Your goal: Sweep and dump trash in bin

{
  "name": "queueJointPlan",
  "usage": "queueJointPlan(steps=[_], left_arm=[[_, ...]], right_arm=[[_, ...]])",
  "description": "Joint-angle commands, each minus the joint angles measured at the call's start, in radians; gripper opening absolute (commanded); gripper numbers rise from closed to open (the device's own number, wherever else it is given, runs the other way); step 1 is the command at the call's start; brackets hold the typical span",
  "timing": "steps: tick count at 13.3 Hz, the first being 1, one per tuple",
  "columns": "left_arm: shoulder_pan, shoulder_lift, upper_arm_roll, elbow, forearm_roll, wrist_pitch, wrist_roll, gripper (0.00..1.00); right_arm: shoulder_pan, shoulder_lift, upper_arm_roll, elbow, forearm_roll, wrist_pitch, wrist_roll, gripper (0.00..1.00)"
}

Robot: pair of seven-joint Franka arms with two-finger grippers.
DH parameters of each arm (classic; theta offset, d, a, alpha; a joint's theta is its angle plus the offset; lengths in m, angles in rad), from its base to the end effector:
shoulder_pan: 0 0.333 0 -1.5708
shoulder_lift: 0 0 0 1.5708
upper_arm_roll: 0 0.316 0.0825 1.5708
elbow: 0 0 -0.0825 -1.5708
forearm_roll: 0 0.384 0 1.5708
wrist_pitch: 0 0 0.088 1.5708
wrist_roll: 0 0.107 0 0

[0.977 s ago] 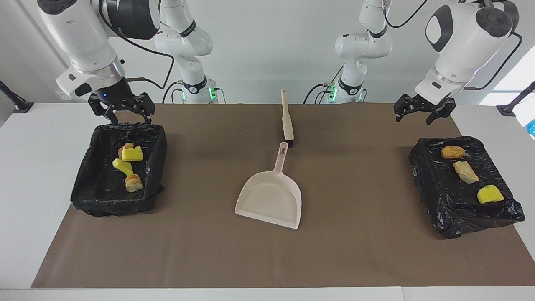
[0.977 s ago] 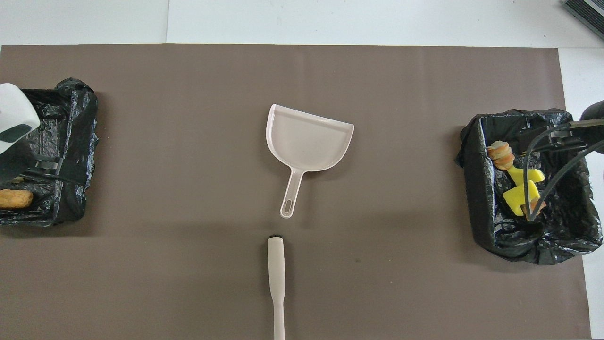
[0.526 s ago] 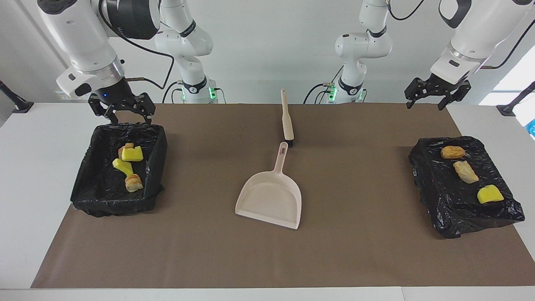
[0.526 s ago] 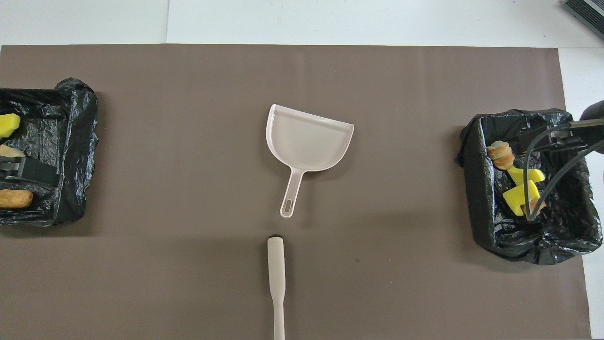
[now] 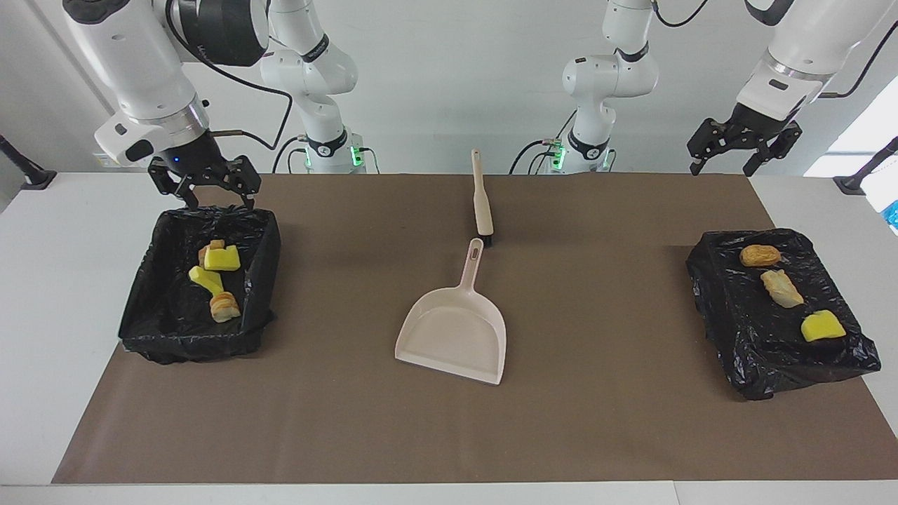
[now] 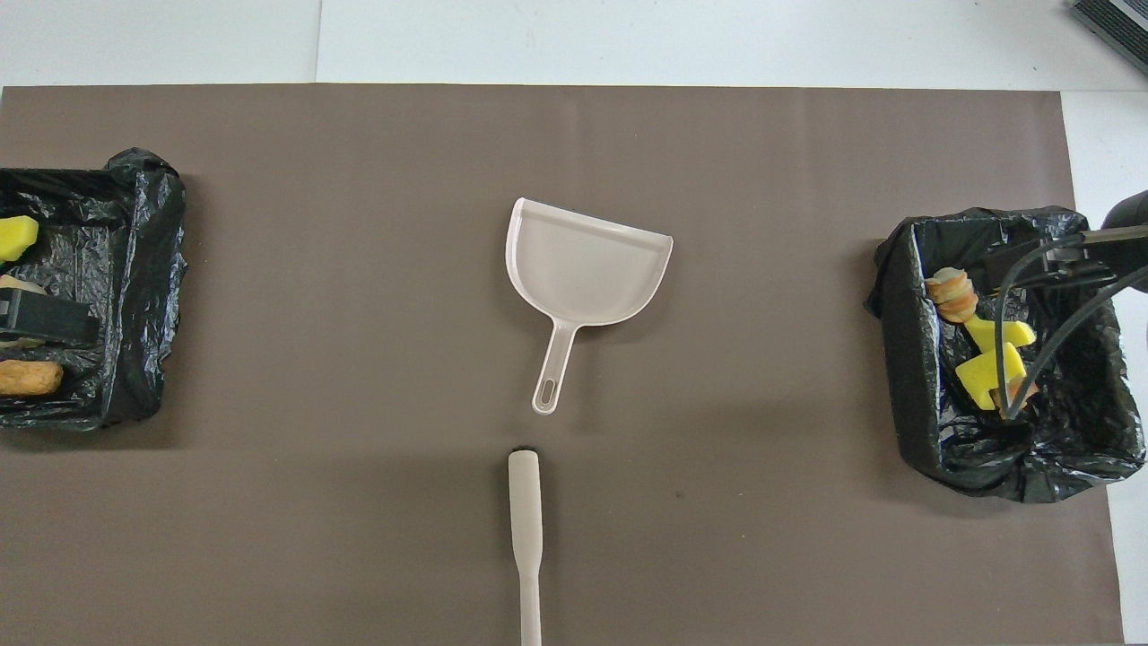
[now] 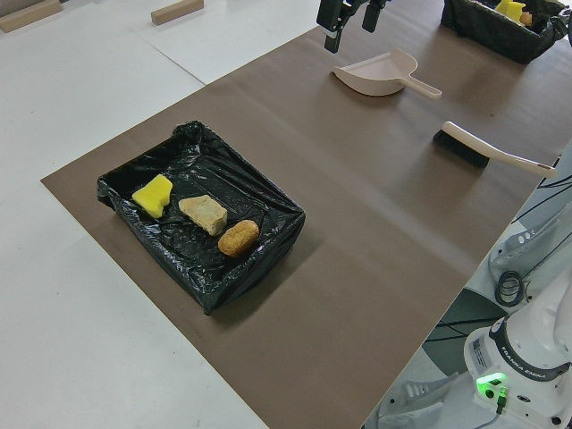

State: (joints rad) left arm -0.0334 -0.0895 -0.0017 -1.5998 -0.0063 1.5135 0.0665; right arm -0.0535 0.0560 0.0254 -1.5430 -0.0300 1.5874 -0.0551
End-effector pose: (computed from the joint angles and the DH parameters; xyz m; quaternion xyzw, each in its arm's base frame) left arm 0.5202 -0.0190 0.6540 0.9987 -0.0510 0.0016 0.0030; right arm 0.5727 -0.0197 0.6076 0.9998 0.0138 -0.0064 0.0140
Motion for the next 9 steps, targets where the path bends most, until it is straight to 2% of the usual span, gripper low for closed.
queueJointPlan(steps=[1,9], left_arm=[[0.003,-0.007,-0.009,-0.002,-0.021,0.010,-0.031,1.00],[0.004,-0.010,-0.009,-0.011,-0.053,0.025,-0.024,1.00]], right_arm=[[0.000,0.004,0.002,0.014,-0.010,-0.014,-0.012,1.00],[-0.005,0.010,0.002,0.027,0.001,-0.076,-0.002,1.00]])
